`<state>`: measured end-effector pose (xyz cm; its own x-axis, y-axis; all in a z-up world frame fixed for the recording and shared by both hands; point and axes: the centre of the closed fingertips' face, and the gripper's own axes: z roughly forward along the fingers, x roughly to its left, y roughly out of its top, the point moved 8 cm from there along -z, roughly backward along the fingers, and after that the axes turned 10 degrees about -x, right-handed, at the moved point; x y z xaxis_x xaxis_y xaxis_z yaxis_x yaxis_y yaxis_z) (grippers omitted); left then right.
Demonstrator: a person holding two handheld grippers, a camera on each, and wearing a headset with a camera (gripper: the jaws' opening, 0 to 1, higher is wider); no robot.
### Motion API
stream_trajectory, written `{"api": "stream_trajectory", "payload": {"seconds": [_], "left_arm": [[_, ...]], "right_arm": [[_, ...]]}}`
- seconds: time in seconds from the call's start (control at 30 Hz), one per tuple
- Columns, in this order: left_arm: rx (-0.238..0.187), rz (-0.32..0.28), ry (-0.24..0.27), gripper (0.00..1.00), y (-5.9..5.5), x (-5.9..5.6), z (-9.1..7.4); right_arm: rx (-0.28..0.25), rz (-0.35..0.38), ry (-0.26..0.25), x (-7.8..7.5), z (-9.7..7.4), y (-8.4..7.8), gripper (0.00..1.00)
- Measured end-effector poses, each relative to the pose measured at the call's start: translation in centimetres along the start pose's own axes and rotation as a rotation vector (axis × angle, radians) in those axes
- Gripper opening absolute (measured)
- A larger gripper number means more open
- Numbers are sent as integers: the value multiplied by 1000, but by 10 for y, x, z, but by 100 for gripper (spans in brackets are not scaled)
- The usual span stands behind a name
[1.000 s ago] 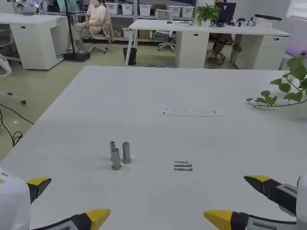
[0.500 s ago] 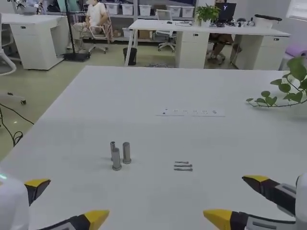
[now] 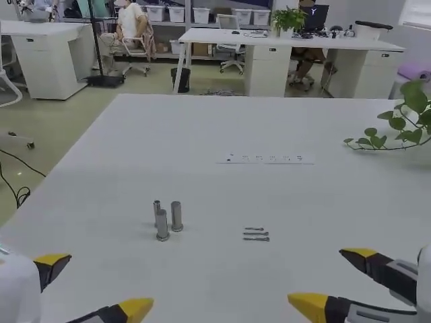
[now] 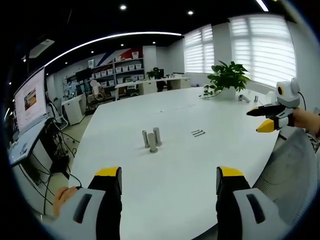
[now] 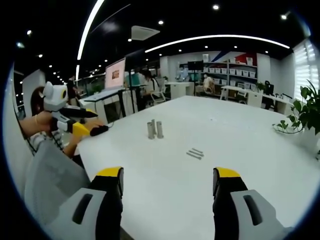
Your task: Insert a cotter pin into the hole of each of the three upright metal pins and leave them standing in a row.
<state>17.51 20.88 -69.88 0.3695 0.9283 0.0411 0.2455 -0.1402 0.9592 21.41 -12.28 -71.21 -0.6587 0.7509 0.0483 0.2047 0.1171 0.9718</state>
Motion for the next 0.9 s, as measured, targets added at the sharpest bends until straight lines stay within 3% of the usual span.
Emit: {"api": "stream_trajectory", "payload": {"seconds": [0.67,0.9], "left_arm": [[-12,8,3,72,1,1,0],[-16,16,2,72,3,2,1]], "right_arm": [[-3,-7,10,2,-1,0,73],[0,-15,12,3,1,0,77]]}}
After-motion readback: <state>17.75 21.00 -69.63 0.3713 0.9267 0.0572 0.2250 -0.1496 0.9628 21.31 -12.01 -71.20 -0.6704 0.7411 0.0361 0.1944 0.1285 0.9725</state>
